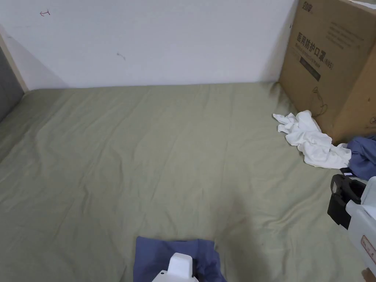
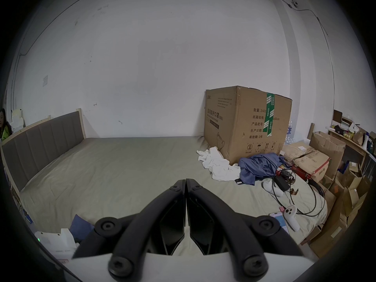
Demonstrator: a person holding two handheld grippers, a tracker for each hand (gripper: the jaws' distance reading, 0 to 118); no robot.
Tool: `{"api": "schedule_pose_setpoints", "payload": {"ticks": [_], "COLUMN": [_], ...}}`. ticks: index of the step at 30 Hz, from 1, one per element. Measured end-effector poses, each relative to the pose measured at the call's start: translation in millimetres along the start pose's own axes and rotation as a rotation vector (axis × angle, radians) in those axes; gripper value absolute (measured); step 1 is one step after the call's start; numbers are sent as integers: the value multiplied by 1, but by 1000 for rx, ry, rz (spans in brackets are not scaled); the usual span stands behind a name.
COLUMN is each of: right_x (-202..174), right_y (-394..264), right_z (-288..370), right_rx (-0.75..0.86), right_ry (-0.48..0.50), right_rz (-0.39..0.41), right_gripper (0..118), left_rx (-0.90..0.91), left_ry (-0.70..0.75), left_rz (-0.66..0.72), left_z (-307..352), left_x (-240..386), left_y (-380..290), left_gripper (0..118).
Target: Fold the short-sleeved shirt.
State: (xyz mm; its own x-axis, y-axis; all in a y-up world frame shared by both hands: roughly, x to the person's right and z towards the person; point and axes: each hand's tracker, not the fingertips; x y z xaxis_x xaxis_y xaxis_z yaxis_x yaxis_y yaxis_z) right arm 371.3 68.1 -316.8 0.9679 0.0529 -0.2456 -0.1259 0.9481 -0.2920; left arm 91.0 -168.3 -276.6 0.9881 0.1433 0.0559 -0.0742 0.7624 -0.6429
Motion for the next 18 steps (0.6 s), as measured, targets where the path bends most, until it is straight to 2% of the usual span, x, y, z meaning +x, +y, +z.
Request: {"api": "schedule_pose_setpoints", "payload": {"ticks": [5,13,18], "right_x": [1,-9,-16], "right_y": [0,5,13], "right_z": [-1,2,7], "right_rx": [-9,0,32], "right_ry": [-6,9,32], "right_rz": [-12,-5,5], "right_gripper": [0,0,0], "left_rx": [-5,-12,152], "left_ry": [-52,-79,-83], "left_rz": [-58,-65,-54], "left_z": [-3,3,48], "left_x": [23,43,29], "left_y": [-3,-2,43], "left_gripper": [0,0,0]}}
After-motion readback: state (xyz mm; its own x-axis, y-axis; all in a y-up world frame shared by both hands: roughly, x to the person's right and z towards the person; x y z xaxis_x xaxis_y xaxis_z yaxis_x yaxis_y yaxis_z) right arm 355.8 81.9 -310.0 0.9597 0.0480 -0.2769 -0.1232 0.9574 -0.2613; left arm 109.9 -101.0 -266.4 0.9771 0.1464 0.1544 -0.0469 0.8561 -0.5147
